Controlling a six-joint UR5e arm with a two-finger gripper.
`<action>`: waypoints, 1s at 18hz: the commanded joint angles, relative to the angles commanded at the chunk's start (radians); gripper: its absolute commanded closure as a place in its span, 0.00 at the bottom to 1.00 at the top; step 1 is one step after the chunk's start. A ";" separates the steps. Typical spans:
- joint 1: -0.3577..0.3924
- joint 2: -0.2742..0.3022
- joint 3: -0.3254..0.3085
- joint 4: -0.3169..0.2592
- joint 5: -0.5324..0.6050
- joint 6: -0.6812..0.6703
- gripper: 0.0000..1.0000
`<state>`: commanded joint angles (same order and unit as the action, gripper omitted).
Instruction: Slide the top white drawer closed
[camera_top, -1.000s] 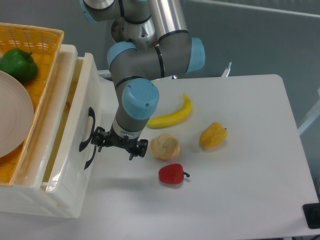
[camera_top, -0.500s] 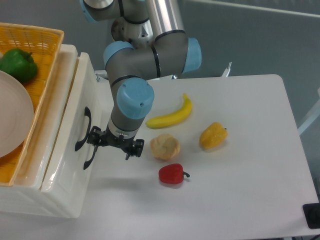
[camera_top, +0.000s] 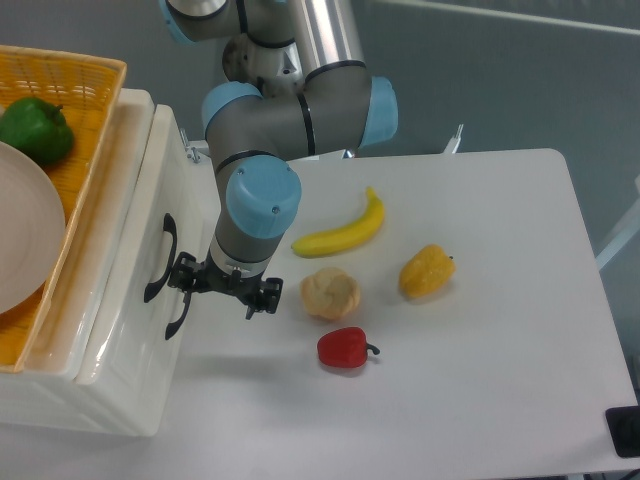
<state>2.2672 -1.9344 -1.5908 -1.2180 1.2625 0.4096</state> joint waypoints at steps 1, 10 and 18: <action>0.003 0.003 0.005 0.002 0.000 0.000 0.00; 0.106 0.008 0.066 0.014 0.050 0.023 0.00; 0.173 0.009 0.103 0.011 0.218 0.256 0.00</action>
<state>2.4405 -1.9251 -1.4880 -1.2072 1.4802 0.6655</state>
